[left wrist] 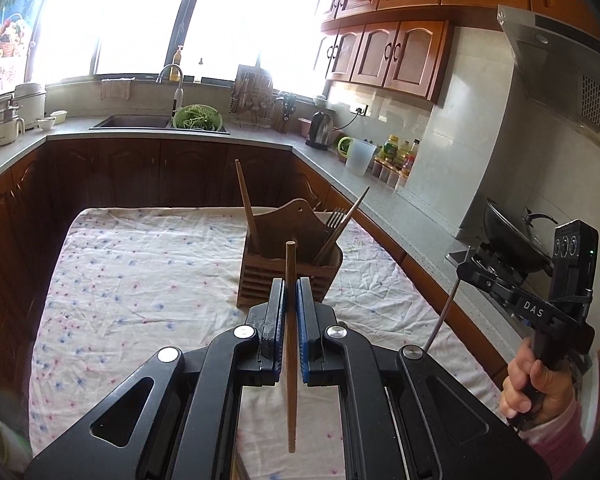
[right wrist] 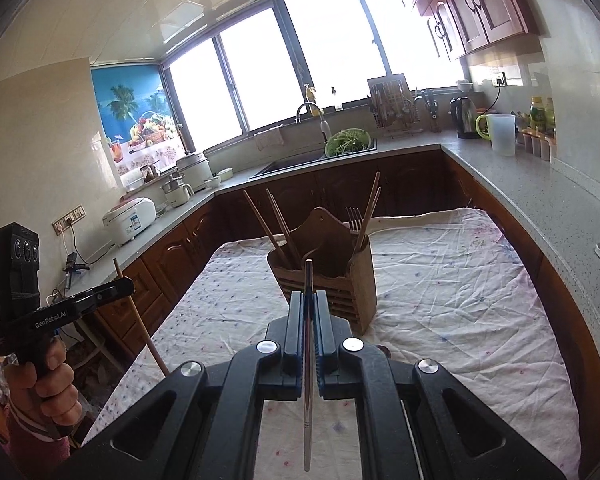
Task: Organize utensils
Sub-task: 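Carry both chopsticks to the wooden holder and lower them into it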
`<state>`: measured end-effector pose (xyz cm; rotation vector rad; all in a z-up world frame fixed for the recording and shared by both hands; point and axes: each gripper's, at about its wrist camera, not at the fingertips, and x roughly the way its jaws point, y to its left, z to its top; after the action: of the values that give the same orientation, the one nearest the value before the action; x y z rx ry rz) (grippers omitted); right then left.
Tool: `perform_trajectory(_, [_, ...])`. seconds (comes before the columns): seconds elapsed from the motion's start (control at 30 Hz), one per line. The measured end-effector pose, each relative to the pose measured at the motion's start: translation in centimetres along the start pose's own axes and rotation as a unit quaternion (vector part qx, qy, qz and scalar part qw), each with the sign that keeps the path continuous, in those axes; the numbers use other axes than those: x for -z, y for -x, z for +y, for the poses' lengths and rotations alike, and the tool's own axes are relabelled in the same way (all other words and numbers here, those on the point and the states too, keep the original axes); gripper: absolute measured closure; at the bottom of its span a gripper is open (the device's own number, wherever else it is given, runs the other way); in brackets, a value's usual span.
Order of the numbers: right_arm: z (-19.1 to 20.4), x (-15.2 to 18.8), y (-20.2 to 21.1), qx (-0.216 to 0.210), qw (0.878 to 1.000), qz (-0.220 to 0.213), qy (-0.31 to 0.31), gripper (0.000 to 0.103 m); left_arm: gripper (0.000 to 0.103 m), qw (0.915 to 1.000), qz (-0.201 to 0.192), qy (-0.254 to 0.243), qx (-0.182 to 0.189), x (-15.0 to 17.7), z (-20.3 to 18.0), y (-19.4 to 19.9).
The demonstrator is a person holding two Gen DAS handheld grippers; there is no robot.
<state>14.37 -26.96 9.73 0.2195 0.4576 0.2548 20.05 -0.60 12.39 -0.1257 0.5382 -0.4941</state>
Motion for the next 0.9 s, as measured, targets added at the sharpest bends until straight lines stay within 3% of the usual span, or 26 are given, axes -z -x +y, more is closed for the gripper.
perform_trajectory(0.47, [-0.8, -6.8, -3.9, 0.015, 0.998, -0.063, -0.001, 0.099, 0.098, 0.9974, -0.071, 0.009, -0.011, -7.2, 1.6, -3.3])
perform_trajectory(0.9, [-3.2, -13.4, -7.7, 0.026, 0.990, -0.136, -0.023, 0.099, 0.098, 0.9888, -0.146, 0.021, -0.025, -14.3, 2.9, -8.4])
